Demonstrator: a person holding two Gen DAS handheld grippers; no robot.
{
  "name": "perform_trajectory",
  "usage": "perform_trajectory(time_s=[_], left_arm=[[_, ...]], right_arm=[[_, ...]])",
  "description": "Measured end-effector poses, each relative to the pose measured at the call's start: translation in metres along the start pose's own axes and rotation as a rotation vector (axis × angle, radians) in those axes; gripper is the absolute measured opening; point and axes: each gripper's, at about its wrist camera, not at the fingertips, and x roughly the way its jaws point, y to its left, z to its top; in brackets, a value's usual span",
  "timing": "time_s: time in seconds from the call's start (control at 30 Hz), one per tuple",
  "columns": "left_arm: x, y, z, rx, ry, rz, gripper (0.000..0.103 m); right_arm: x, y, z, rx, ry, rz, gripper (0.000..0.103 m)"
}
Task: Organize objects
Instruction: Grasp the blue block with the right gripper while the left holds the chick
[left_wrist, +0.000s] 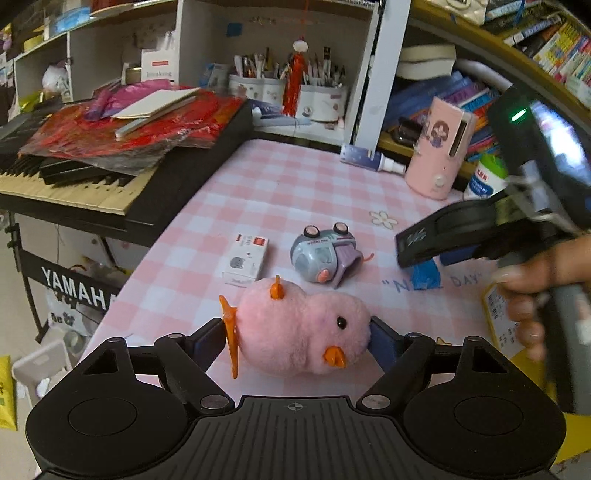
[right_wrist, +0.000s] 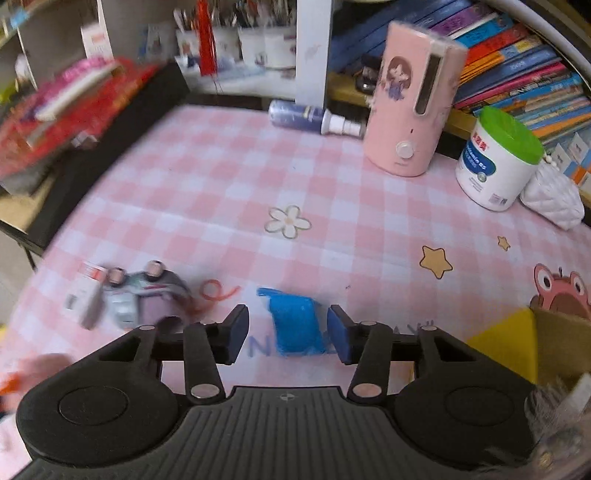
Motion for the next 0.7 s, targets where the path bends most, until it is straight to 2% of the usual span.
perform_trajectory(time_s=[0.17,0.23,0.27,0.33,0.7], left_arm=[[-0.011,0.004,-0.001,-0.008,-0.012,-0.005,0.082],[-0.016,0.006,0.0,-0.013,-0.014,-0.008,0.082],[-0.018,0.007,0.0,-0.013,-0.017,-0.009,0.082],[-0.024,0.009,0.0,-0.01,-0.027,-0.012,0.082],[-0.067,0.021,-0.008,-0.027,-0.093,-0.052,0.082]], right_arm=[[0.023,0.002,0.001,-0.029,0.052,-0.019,0.044],[0.026,-0.001,-0.001,-0.007,0.053,-0.003,0.04],[0.026,-0.002,0.0,-0.002,0.051,0.01,0.028],[0.024,-0.004,-0.001,0.014,0.052,0.037,0.026],[-0.049,0.0,-0.03,0.04,-0.056,0.074,0.026]])
